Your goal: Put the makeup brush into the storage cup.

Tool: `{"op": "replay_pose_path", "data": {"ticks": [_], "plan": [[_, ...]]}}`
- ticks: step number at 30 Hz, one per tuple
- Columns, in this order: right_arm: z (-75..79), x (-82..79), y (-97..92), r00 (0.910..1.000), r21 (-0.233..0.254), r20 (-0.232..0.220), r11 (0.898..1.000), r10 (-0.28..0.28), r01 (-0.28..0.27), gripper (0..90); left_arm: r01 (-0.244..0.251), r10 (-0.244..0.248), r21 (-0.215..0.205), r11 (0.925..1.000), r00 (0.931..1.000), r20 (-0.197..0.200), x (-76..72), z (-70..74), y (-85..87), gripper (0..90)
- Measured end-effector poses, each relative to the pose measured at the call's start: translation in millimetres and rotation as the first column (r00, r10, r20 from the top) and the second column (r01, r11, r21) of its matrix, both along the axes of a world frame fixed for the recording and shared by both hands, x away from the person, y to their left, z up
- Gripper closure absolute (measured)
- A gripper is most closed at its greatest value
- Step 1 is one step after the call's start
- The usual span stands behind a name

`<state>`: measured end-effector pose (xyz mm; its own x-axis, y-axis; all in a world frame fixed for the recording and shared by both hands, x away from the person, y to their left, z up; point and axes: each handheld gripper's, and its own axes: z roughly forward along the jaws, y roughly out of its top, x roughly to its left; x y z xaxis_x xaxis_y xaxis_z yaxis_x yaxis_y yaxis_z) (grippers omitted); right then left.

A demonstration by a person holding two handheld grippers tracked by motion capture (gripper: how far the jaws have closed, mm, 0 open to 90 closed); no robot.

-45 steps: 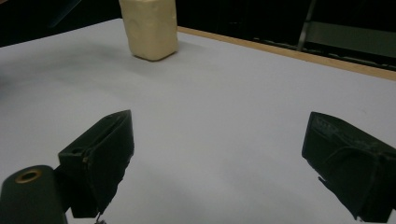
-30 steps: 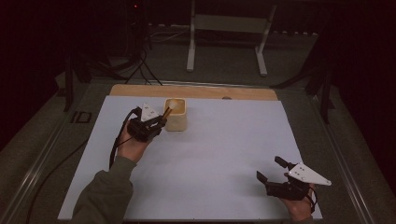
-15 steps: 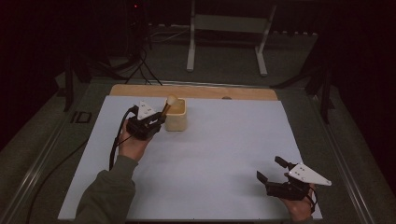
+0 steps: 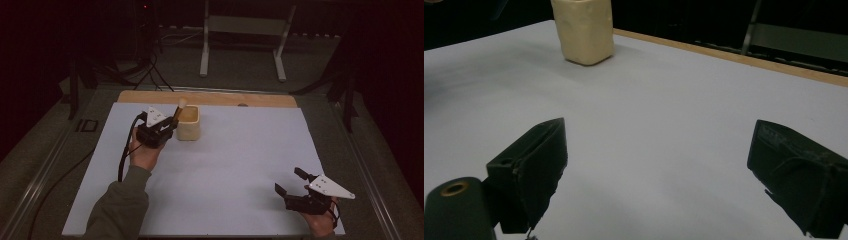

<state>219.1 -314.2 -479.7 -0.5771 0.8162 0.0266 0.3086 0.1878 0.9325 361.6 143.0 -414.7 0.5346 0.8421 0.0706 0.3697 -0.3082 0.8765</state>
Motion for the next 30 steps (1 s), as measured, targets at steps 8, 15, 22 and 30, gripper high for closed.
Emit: {"op": "replay_pose_path", "data": {"ticks": [8, 15, 22, 30], "plan": [[0.0, 0.0, 0.3, 1.0, 0.0, -0.002, 1.0, -0.001, 0.001, 9.0, -0.012, 0.012, -0.022, 0.9997, 0.9999, 0.003, 2.3, -0.8, -0.6, 75.2], [0.0, 0.0, 0.3, 1.0, 0.001, -0.001, 1.0, 0.001, -0.001, 9.0, -0.017, 0.017, -0.053, 0.9985, 0.9998, 0.008, 3.7, -0.6, -0.9, 75.3], [0.1, 0.0, 0.0, 1.0, 0.0, 0.0, 1.0, 0.001, -0.001, 8.9, -0.019, 0.021, -0.071, 0.9973, 0.9995, 0.024, 4.7, -0.4, -0.3, 75.2], [-0.1, 0.1, 0.2, 1.0, 0.001, -0.001, 1.0, 0.001, -0.001, 9.0, -0.022, 0.025, -0.088, 0.9959, 0.9992, 0.032, 6.2, 1.7, 0.5, 75.2]]}}
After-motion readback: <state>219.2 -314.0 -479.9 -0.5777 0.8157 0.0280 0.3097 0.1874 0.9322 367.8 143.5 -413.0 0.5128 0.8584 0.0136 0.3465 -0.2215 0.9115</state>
